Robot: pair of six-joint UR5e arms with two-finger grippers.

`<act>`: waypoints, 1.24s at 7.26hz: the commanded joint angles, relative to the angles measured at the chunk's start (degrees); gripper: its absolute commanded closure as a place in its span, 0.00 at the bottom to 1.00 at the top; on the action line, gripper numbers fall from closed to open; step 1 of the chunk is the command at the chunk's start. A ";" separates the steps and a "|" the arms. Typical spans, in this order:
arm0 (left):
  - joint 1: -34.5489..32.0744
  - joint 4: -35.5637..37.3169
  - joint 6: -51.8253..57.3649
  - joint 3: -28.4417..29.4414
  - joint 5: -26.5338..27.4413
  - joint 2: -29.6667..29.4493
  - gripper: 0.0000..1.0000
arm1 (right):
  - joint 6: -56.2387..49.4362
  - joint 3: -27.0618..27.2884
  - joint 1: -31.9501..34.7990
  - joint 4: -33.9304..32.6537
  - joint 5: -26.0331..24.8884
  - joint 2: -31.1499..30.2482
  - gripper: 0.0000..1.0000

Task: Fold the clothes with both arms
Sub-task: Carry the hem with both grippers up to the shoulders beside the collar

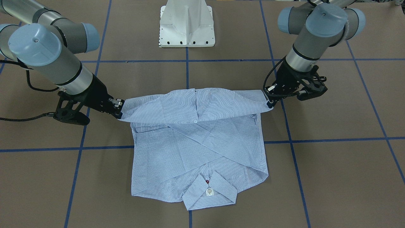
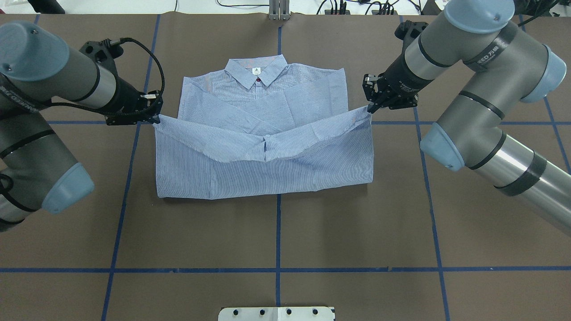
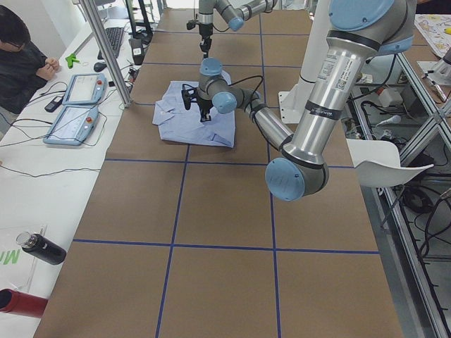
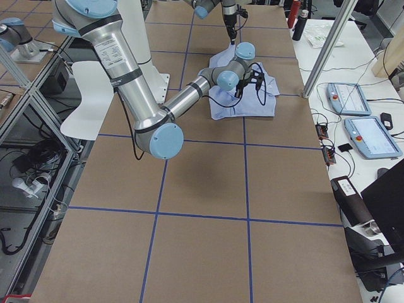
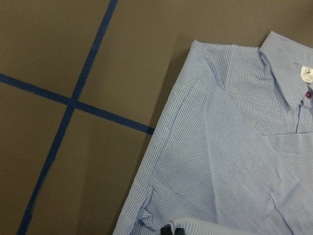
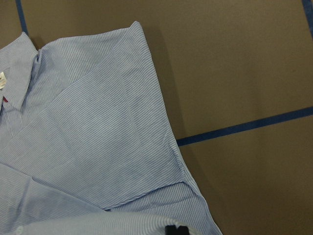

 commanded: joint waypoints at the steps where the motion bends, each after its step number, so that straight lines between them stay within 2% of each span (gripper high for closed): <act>1: -3.82 -0.78 3.87 2.65 -3.16 -0.33 1.00 | -0.51 -1.23 1.77 0.03 0.43 0.38 1.00; 3: -3.74 -4.10 3.70 8.00 -3.17 -2.96 1.00 | -0.51 -4.55 2.47 0.12 0.43 3.44 1.00; 4: -3.74 -6.56 3.70 10.38 -3.08 -3.49 1.00 | -0.51 -7.79 2.56 2.29 0.34 4.93 1.00; 7: -3.65 -7.02 2.91 14.43 -3.08 -7.61 1.00 | -0.51 -16.42 2.74 6.44 0.25 9.77 1.00; 9: -3.83 -7.11 2.91 16.55 -3.00 -8.51 1.00 | -0.60 -18.19 3.26 6.45 0.25 11.01 1.00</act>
